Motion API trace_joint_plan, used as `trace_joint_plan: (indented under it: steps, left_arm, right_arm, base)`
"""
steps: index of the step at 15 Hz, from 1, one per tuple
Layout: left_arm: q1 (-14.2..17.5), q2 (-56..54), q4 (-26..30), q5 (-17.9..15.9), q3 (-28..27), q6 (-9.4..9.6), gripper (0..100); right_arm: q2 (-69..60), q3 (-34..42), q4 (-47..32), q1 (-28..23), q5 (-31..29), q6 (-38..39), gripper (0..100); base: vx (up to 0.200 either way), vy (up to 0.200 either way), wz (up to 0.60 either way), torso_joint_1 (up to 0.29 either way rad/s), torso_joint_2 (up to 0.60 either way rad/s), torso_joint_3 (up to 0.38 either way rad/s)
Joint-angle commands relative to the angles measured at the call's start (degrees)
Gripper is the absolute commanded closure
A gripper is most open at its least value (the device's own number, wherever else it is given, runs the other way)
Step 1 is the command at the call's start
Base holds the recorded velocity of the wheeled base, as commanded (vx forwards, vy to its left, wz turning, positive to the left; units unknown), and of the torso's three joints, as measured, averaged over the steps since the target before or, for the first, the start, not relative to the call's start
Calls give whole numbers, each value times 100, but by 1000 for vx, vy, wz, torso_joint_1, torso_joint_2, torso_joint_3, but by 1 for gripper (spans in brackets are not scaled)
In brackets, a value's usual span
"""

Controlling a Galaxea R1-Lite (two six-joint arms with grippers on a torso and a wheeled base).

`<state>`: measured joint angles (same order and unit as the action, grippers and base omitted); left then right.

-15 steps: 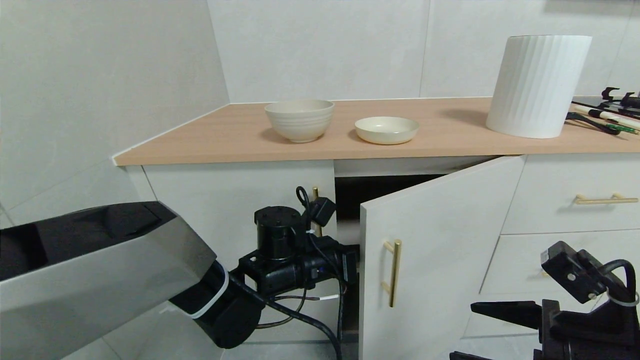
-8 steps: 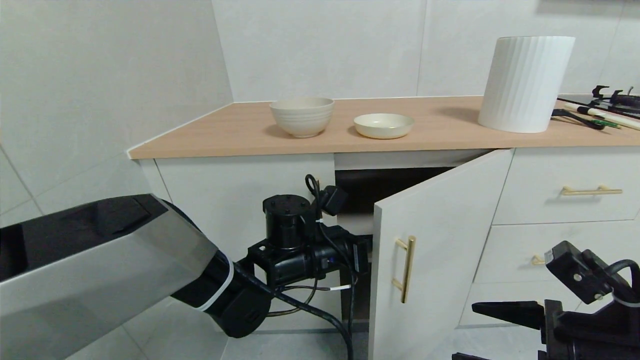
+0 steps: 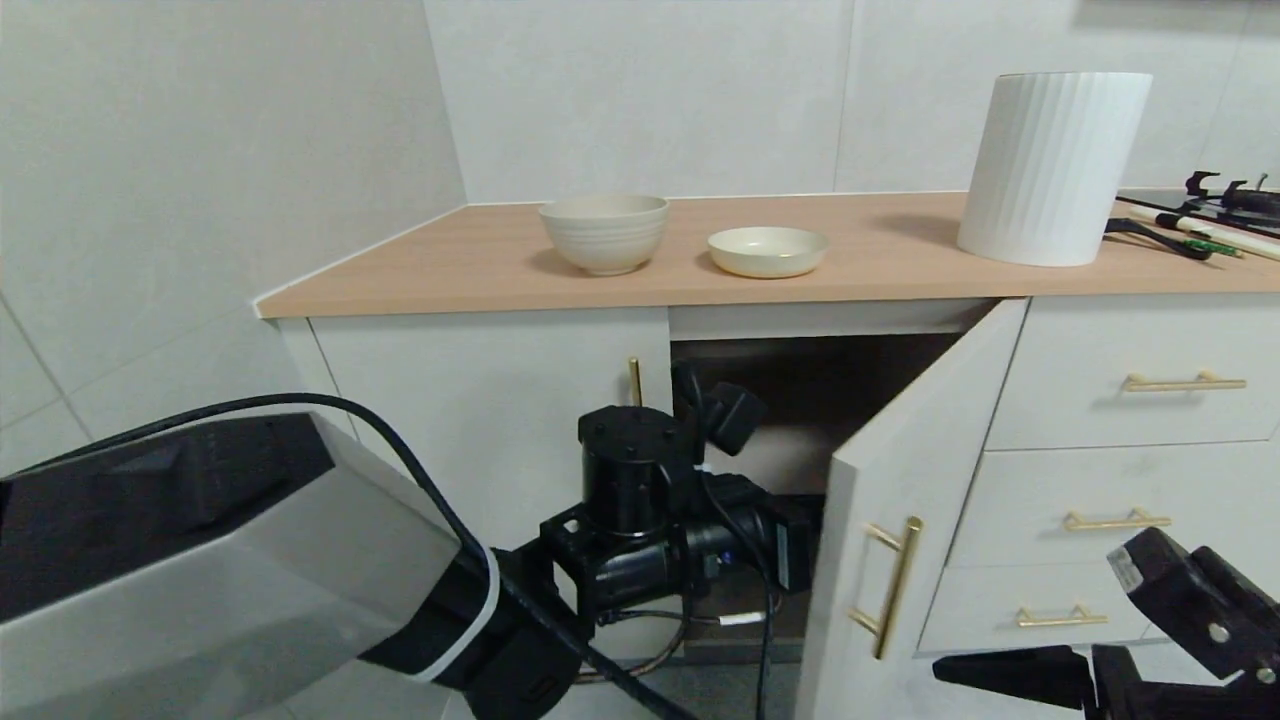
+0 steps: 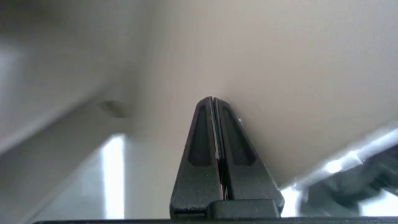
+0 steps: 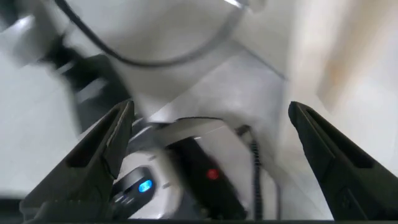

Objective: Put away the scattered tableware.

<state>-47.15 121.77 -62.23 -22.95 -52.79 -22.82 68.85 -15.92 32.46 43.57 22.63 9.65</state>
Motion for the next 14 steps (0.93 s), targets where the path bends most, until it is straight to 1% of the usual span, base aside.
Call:
trace_joint_plan:
  steps: [1,2,3,4,5,6,7,11,12,13,14]
  left_arm:
    - [-1200,-822,-26,10,699,67,100]
    - [-1173,-874,-43,19,822,181,100]
    - [-822,-874,-52,28,875,305,100]
    - [-400,-901,-78,19,946,331,100]
    - [57,-883,-43,-69,954,252,100]
    - [268,-620,115,-350,822,129,100]
    - [268,-303,256,-535,673,94,100]
    - [171,-189,387,-491,822,102,100]
    - [171,-136,458,-412,849,102,100]
    - [171,48,466,-288,752,102,100]
    - [189,224,475,-245,488,94,100]
  right_arm:
    - [-953,326,-117,609,1139,10,0]
    - [-953,300,-205,600,1174,1,0]
    - [-944,283,-205,600,1156,1,0]
    - [-935,283,-214,600,1156,1,0]
    - [-961,283,-214,600,1192,1,0]
    - [-926,283,-214,600,1192,1,0]
    - [-900,283,-214,600,1192,1,0]
    - [-847,300,-223,512,1156,1,0]
    - [-794,300,-223,459,1156,1,0]
    - [-786,291,-223,424,1156,1,0]
    - [-777,291,-223,424,1156,1,0]
  base:
    - [0,0,0,0,0,0]
    - [0,0,0,0,0,0]
    - [0,0,0,0,0,0]
    - [0,0,0,0,0,0]
    - [0,0,0,0,0,0]
    - [0,0,0,0,0,0]
    - [0,0,0,0,0,0]
    - [0,0,0,0,0,0]
    - [0,0,0,0,0,0]
    - [0,0,0,0,0,0]
    - [0,0,0,0,0,0]
